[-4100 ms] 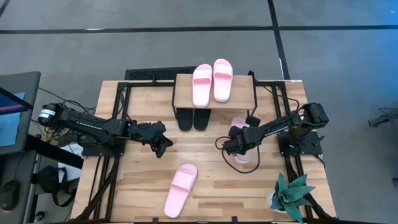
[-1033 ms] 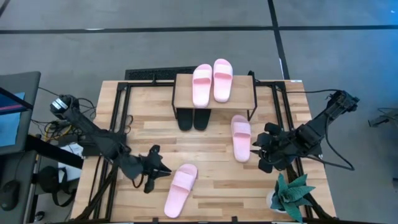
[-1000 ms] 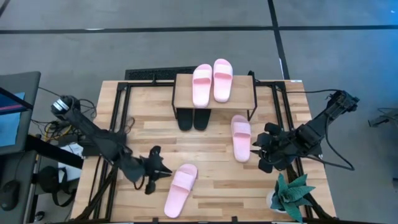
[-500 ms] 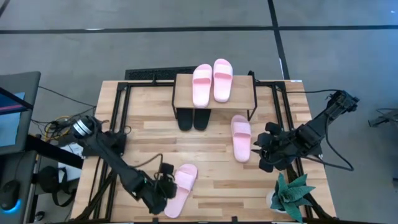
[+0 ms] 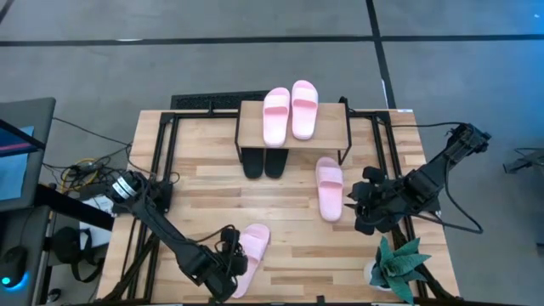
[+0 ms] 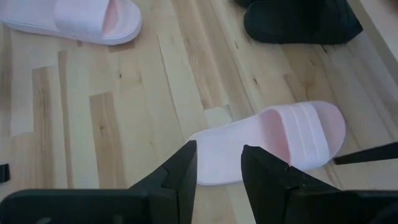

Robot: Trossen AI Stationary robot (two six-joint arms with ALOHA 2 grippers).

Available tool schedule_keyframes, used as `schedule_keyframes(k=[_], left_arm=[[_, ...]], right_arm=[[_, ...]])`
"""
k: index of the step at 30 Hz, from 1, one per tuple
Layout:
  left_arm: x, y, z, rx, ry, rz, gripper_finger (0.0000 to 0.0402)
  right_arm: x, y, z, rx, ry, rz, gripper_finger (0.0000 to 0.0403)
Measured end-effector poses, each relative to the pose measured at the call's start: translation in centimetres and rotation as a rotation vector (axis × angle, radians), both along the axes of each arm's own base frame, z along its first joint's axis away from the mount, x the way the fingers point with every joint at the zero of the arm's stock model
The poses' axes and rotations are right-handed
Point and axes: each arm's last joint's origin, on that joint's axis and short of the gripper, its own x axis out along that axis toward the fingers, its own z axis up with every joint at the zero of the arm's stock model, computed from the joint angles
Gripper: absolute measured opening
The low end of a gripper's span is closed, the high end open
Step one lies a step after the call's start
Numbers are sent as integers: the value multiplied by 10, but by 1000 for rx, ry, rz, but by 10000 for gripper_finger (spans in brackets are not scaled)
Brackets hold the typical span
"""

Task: Pick and place slides into the shelf
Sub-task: Put the pink slide under the shelf

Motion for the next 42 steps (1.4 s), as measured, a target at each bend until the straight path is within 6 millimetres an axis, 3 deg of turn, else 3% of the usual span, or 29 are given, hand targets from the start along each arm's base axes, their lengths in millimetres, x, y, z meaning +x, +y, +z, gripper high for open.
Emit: schedule_keyframes(k=[6, 17, 20, 26, 35, 42], left_arm=[[-1, 10, -2, 69, -6, 92, 133], [5, 16, -6, 84, 11, 43, 125], [9, 21, -6, 109, -12, 70, 105], [18, 33, -6, 113, 0, 83, 13], [32, 52, -5, 162, -54, 179, 2], [53, 77, -1, 144, -128, 295, 1]], right_arm=[[0, 0, 0, 0, 0, 0, 113], [0, 1, 0, 6, 12, 20, 113], [0, 1, 0, 2, 13, 26, 113], [0, 1, 0, 0, 14, 28, 113], [0, 1, 0, 0, 14, 28, 113], [0, 1, 0, 0, 14, 28, 113]])
